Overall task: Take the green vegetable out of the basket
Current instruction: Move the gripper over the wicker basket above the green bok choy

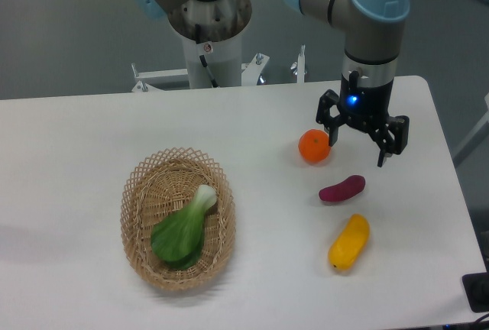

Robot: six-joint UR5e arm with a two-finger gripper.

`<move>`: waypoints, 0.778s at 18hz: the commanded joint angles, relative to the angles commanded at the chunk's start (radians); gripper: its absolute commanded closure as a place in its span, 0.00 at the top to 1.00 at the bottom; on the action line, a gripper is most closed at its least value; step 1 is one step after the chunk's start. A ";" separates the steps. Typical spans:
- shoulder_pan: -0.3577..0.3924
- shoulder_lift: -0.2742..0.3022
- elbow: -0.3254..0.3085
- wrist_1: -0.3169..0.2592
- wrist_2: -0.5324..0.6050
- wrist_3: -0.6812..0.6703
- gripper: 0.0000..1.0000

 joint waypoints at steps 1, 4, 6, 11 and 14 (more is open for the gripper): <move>0.000 0.000 -0.002 0.005 0.000 0.000 1.00; -0.002 0.003 -0.003 0.006 0.002 0.002 1.00; -0.009 0.009 -0.020 -0.001 -0.008 0.003 1.00; -0.057 0.011 -0.038 0.005 -0.002 -0.086 1.00; -0.097 0.011 -0.041 0.006 0.002 -0.145 1.00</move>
